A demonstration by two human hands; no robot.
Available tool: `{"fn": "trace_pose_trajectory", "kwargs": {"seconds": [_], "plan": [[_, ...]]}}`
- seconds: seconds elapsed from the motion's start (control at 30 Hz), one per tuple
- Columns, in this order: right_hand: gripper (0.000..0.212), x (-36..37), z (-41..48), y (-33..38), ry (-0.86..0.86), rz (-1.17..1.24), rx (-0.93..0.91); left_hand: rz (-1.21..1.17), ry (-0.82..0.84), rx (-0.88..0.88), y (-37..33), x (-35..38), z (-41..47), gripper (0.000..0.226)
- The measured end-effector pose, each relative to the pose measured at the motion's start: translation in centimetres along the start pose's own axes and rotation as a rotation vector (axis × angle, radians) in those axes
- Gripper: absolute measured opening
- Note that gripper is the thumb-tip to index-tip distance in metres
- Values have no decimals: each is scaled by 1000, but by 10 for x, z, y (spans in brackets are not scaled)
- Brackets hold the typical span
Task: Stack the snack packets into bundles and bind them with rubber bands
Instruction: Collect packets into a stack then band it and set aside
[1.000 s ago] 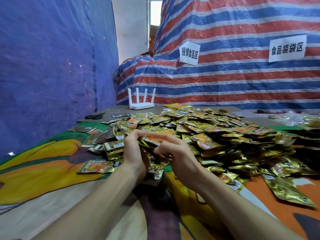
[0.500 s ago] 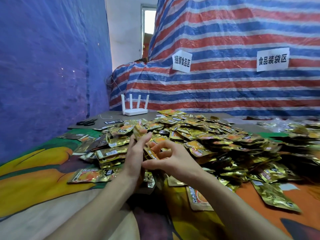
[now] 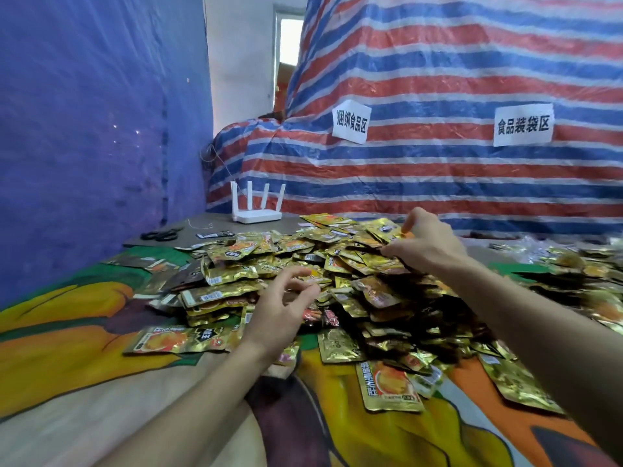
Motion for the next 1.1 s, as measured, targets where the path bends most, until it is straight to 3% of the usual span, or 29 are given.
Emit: {"fn": "trace_pose_trajectory", "kwargs": {"seconds": [0.13,0.27,0.37,0.47,0.57,0.67,0.83,0.97,1.1], "plan": [[43,14,14,-25,48,-156,100,138,38,103,-2,1,-3,24],[38,21,20,-35,117,-175,160,340,-74,140,-4,-15,0,19],[54,23,20,-32,175,-265,168,532,-73,59,-4,-27,3,34],[60,18,14,-11,22,-386,22,671,-133,-69,0,-38,9,38],[57,24,-5,31,-112,-217,-304,825,-287,-199,3,-54,15,50],[54,50,-26,70,92,-46,-467,928,-370,-319,8,-70,19,61],[56,107,-40,103,379,-61,-490,1169,-317,-368,10,-84,31,67],[52,146,-34,117,464,-47,-429,1180,-193,-449,22,-95,39,75],[57,176,-25,123,496,-34,-317,1178,-183,-430,39,-95,38,81]]}}
Point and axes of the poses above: each hand's wrist, its own z-axis towards the middle knuckle, its own x-axis out of the palm, y = z × x, the point moved 3 cm from there along z, towards the middle knuckle, and after that the axes turned 7 degrees about -x, right-handed, at the moved point
